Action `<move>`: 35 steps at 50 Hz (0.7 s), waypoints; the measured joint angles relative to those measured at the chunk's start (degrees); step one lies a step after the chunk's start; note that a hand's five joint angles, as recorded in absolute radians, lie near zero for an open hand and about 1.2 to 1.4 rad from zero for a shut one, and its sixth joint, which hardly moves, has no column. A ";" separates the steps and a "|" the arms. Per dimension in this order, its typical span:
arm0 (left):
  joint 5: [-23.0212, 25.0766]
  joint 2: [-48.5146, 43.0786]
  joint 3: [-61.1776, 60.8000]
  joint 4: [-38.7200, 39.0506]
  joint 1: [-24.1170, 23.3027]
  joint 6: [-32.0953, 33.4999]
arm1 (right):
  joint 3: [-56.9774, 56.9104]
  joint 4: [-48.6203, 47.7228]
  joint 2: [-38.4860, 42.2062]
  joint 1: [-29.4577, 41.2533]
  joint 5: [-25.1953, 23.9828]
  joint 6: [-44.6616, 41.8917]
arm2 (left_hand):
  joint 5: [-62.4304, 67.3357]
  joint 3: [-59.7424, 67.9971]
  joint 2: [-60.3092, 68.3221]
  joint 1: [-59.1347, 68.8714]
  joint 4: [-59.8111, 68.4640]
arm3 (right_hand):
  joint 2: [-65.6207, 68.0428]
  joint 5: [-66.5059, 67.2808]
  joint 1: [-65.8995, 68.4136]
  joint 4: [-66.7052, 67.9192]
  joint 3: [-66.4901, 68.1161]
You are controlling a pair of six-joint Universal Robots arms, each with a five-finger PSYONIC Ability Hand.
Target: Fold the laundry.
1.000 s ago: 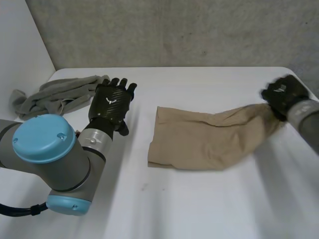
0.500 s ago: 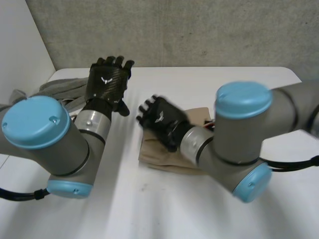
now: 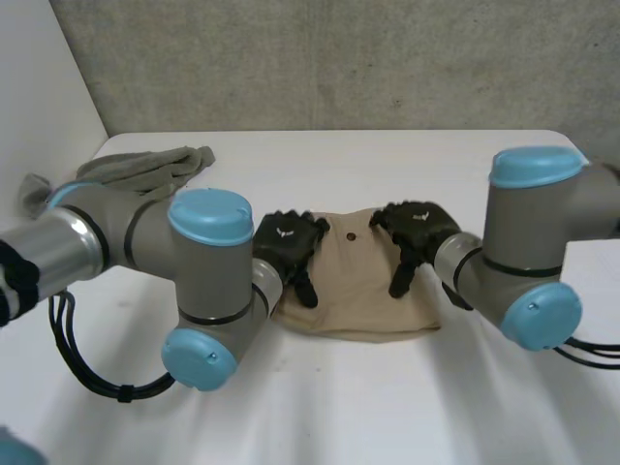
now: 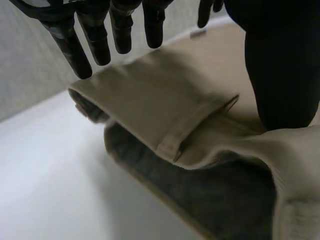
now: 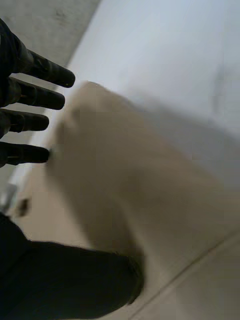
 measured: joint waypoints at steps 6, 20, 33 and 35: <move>-1.02 -2.10 0.06 -1.08 0.36 4.77 | -1.19 0.49 3.91 0.27 2.04 -4.66 | 0.00 0.00 0.00 -0.01 0.00 | -0.38 -0.08 -1.73 0.00 0.00; 1.58 6.19 -1.40 -0.80 0.32 7.84 | 5.53 -4.72 -6.18 -1.11 2.50 -3.11 | 0.00 0.00 0.00 -0.11 0.00 | -0.55 -0.08 -1.95 0.00 0.00; 14.71 23.50 -4.05 -8.21 4.04 1.23 | 25.74 -12.23 -20.35 -8.73 5.49 11.36 | 0.00 0.00 0.00 -0.08 0.00 | -0.55 -0.08 -1.95 0.00 0.00; 17.58 24.39 -4.02 -10.46 4.78 0.66 | 27.65 -11.79 -20.43 -9.09 4.88 12.79 | 0.00 0.00 0.00 -0.09 0.00 | -0.55 -0.08 -1.95 0.00 0.00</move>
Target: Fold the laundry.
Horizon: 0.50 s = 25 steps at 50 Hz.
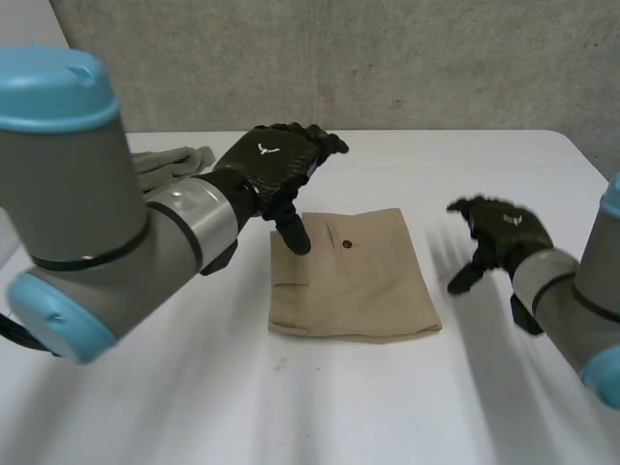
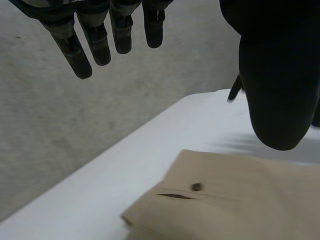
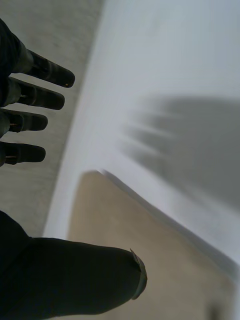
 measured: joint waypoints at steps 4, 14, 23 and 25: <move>4.72 0.67 0.10 -3.49 0.91 -0.55 | 4.33 0.27 0.64 -0.31 -3.12 2.29 | 0.00 -0.01 0.00 0.02 0.00 | 0.00 0.00 0.00 0.00 0.00; 6.75 0.45 -0.16 -4.71 0.71 -0.56 | 7.06 -5.90 6.34 0.33 -7.61 7.28 | 0.00 -0.01 0.00 0.02 0.00 | 0.00 0.00 0.00 0.00 0.00; 6.35 0.33 -0.27 -4.40 0.81 -0.60 | 3.06 -9.18 11.98 1.96 -7.24 8.92 | 0.01 0.00 0.00 0.01 0.00 | 0.02 0.00 0.11 0.00 0.00; 6.35 0.33 -0.27 -4.39 0.90 -0.62 | 1.86 -9.71 13.02 2.61 -7.00 9.11 | 0.00 0.00 0.00 0.01 0.00 | 0.14 0.00 0.20 0.01 0.15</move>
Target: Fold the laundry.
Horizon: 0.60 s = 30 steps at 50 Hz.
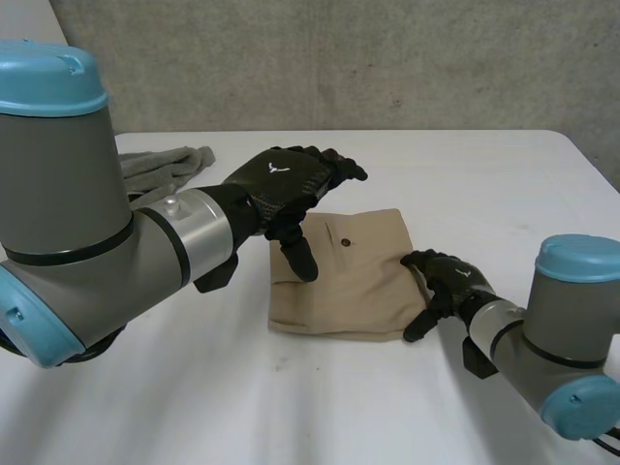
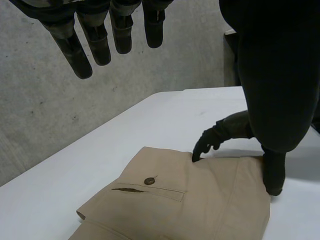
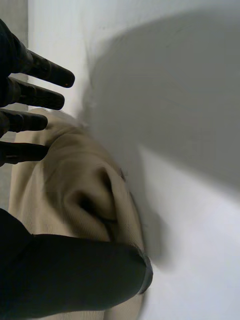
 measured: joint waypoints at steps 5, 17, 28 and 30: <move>0.02 -0.05 -0.03 0.00 0.11 -0.05 | -2.31 -0.84 1.60 1.16 0.40 1.19 | 0.00 0.00 0.00 0.00 0.00 | 1.68 0.39 0.01 0.18 1.63; 0.09 -0.16 -0.08 0.00 0.06 -0.08 | -7.71 -1.09 4.34 2.21 0.88 3.92 | 0.00 0.00 0.00 0.00 0.00 | 8.55 6.69 7.86 7.81 8.98; 0.10 -0.25 -0.15 0.05 0.06 -0.08 | -14.44 -0.96 7.66 2.11 2.13 5.14 | 0.00 0.00 0.00 0.00 0.00 | 54.08 45.81 40.66 54.32 53.45; 0.10 -0.25 -0.20 0.10 0.09 -0.08 | -17.31 -0.76 8.75 2.07 2.24 5.15 | 0.00 0.00 0.00 0.00 0.00 | 54.08 47.40 40.76 54.45 54.64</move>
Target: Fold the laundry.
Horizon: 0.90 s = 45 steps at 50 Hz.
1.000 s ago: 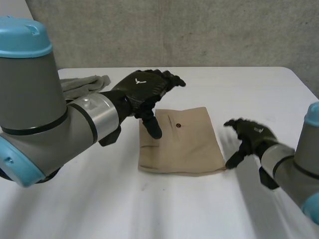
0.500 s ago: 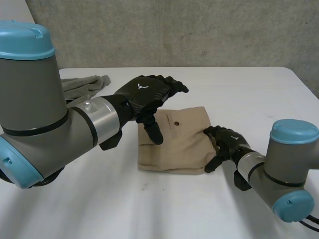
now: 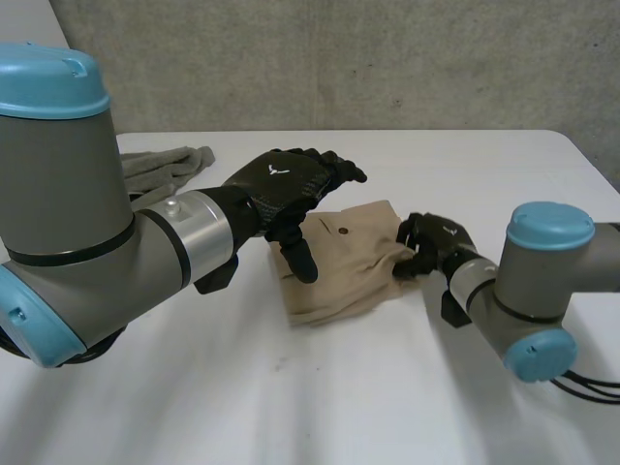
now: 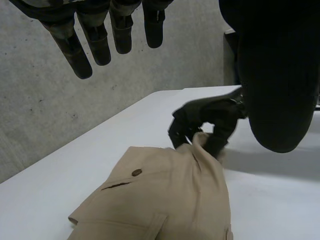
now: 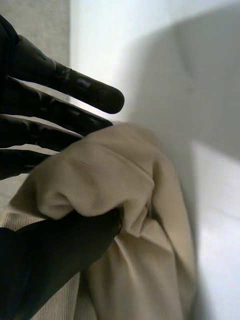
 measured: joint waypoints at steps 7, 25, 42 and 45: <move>0.00 -0.02 -0.07 0.18 0.09 -0.05 | -9.89 1.68 4.30 -0.35 0.18 -1.02 | 0.00 0.00 0.00 0.00 0.00 | 0.00 0.75 -0.07 0.00 0.00; 0.00 -0.78 -0.13 0.48 0.05 -0.88 | -57.09 18.38 27.19 -16.03 9.66 -6.37 | 0.00 0.00 0.00 0.06 0.00 | 0.54 3.33 -0.07 0.04 0.00; -0.09 -2.52 0.02 1.22 0.04 -1.72 | -69.69 17.36 34.75 -29.17 14.41 -15.73 | 0.00 0.00 0.00 0.09 0.00 | 0.56 4.38 -0.07 0.04 0.00; -0.09 -2.85 0.03 1.22 0.04 -2.01 | -69.43 17.44 34.98 -29.41 13.23 -17.48 | 0.00 0.00 0.00 0.09 0.00 | 0.55 4.38 -0.07 0.04 0.00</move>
